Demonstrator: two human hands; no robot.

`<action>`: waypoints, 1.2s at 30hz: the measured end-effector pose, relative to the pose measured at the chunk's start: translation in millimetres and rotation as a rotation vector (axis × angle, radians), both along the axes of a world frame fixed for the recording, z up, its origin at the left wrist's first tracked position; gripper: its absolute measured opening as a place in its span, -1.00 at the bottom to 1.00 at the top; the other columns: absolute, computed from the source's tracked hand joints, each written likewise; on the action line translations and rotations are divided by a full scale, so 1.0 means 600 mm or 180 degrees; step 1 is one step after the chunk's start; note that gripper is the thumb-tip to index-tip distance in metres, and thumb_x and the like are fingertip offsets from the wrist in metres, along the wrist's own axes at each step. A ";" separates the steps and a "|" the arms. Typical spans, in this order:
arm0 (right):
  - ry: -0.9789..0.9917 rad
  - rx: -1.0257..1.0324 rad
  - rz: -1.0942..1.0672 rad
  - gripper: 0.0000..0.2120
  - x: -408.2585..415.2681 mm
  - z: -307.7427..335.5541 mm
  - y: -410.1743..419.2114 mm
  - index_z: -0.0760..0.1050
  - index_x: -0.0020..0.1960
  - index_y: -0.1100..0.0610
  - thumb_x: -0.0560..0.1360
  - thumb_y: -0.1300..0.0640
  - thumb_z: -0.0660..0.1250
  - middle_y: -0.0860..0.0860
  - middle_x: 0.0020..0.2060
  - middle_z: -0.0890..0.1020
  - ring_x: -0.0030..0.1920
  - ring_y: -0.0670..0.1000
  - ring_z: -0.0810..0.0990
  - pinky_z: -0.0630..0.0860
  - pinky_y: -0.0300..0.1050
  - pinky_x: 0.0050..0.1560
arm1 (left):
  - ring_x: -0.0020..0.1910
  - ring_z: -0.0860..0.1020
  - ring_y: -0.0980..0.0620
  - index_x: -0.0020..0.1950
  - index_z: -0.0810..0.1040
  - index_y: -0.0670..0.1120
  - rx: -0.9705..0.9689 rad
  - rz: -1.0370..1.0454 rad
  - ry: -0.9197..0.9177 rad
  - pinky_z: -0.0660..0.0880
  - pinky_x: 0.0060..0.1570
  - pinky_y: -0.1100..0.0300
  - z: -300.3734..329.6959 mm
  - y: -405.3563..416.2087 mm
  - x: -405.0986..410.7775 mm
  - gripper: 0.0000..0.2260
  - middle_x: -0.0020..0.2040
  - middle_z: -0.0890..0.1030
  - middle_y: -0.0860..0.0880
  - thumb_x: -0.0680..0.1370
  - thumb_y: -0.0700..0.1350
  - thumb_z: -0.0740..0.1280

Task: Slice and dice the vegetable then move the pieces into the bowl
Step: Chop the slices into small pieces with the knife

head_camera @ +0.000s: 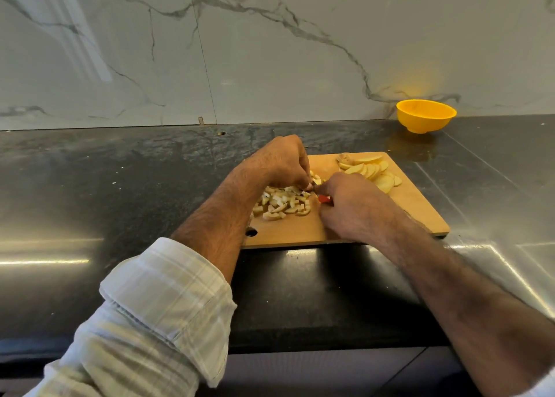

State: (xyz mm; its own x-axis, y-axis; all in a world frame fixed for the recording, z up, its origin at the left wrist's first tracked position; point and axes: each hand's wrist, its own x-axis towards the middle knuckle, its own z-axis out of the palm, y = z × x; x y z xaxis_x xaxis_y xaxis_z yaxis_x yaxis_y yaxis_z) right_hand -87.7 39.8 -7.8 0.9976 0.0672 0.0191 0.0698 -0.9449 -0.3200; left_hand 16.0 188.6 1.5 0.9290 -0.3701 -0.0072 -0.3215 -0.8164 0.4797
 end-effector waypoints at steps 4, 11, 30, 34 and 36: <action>-0.0328 0.0273 0.0047 -0.60 -0.005 0.003 -0.040 0.56 0.42 -0.10 0.59 0.02 0.37 -0.10 0.09 0.61 0.01 -0.07 0.52 0.48 -0.18 -0.09 | -0.07 0.67 0.14 -0.09 0.78 -0.05 -0.0237 -0.0061 -0.0063 0.62 -0.04 0.17 0.008 0.015 0.001 -0.96 -0.14 0.73 0.07 0.50 -0.13 0.59; -0.0218 0.0148 -0.0058 -0.55 -0.010 -0.015 -0.053 0.52 0.45 -0.12 0.56 -0.02 0.38 -0.11 0.25 0.59 0.03 -0.08 0.46 0.46 -0.16 -0.02 | -0.05 0.65 0.07 -0.03 0.71 0.00 -0.0183 0.0481 -0.0609 0.65 -0.07 0.11 0.004 0.055 0.024 -0.99 -0.08 0.68 0.03 0.58 -0.10 0.49; -0.0326 -0.0242 0.0183 -0.58 0.072 0.035 -0.026 0.57 0.42 -0.08 0.57 0.03 0.43 -0.04 0.29 0.62 0.12 0.00 0.57 0.63 0.00 0.12 | 0.02 0.62 0.05 0.05 0.66 0.01 -0.0031 0.0704 -0.0689 0.64 0.08 0.00 -0.019 0.076 0.050 -0.86 0.00 0.66 0.03 0.62 0.06 0.44; -0.0142 -0.0200 0.0549 -0.60 0.075 0.030 -0.024 0.56 0.44 -0.10 0.60 0.03 0.39 -0.09 0.19 0.62 0.05 -0.09 0.54 0.58 -0.08 0.09 | 0.01 0.62 0.05 0.06 0.66 0.00 0.0010 0.0712 -0.0701 0.65 0.09 -0.03 -0.021 0.079 0.051 -0.86 0.00 0.65 0.04 0.63 0.06 0.43; -0.0361 0.0044 0.0481 -0.65 0.076 0.028 -0.042 0.60 0.39 -0.11 0.61 0.01 0.40 -0.16 -0.03 0.56 -0.11 -0.11 0.52 0.50 -0.14 -0.07 | 0.01 0.62 0.04 0.06 0.66 0.01 0.0014 0.0736 -0.0731 0.65 0.09 -0.03 -0.020 0.080 0.051 -0.86 0.00 0.65 0.04 0.63 0.05 0.42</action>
